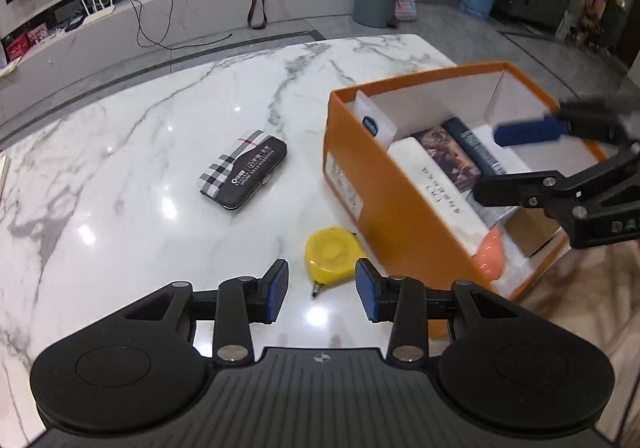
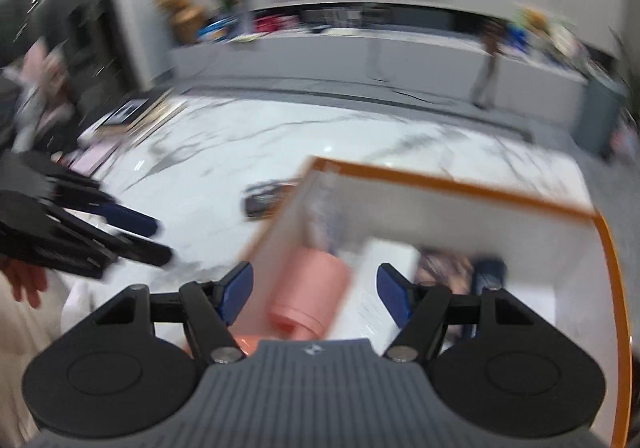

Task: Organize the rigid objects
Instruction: 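Move the right gripper to the yellow tape measure and grasp it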

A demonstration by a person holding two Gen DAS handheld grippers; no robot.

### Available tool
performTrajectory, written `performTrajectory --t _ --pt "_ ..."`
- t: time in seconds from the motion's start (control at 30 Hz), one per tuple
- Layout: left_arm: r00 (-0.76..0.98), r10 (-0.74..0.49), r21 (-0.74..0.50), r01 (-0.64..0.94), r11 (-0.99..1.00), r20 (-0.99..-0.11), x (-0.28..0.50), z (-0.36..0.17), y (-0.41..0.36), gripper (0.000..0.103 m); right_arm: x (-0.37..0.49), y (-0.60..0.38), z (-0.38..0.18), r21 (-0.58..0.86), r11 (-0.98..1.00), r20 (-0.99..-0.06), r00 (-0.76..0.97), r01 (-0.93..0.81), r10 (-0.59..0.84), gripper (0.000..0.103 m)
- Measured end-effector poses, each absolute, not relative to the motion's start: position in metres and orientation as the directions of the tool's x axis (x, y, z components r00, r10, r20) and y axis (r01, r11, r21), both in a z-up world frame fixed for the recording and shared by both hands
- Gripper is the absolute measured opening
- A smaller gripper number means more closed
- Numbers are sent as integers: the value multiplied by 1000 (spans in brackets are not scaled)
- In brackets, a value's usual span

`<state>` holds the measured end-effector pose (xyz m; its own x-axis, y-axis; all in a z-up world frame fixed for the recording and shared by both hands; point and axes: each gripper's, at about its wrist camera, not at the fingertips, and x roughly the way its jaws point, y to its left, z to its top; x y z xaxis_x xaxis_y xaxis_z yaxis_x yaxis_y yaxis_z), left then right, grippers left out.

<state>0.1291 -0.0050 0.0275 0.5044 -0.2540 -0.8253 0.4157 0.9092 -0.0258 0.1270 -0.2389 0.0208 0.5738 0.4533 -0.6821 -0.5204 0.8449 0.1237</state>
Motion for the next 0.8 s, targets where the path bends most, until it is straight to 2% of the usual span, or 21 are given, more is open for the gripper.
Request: performTrajectory --t 0.17,0.23,0.3,0.43,0.6,0.8 --pt "535 -112 40 265 963 -837 162 29 4 46 144 -180 27 -35 723 -764 485 -690 426 79" --pt "572 -83 56 222 974 -816 171 32 10 46 150 -161 26 -89 667 -789 462 -739 406 79" --pt "596 -120 22 226 974 -794 174 31 17 46 155 -144 26 -116 609 -813 428 -785 396 78" --pt "581 -263 -88 312 946 -770 170 15 28 45 168 -111 16 -132 460 -884 314 -878 346 69" --pt "538 -270 -92 334 938 -799 178 -10 42 41 189 -86 -12 -135 341 -952 217 -930 215 61" --pt "469 -338 -175 356 918 -816 185 -27 52 41 212 -64 -47 -95 290 -990 120 -952 69 60"
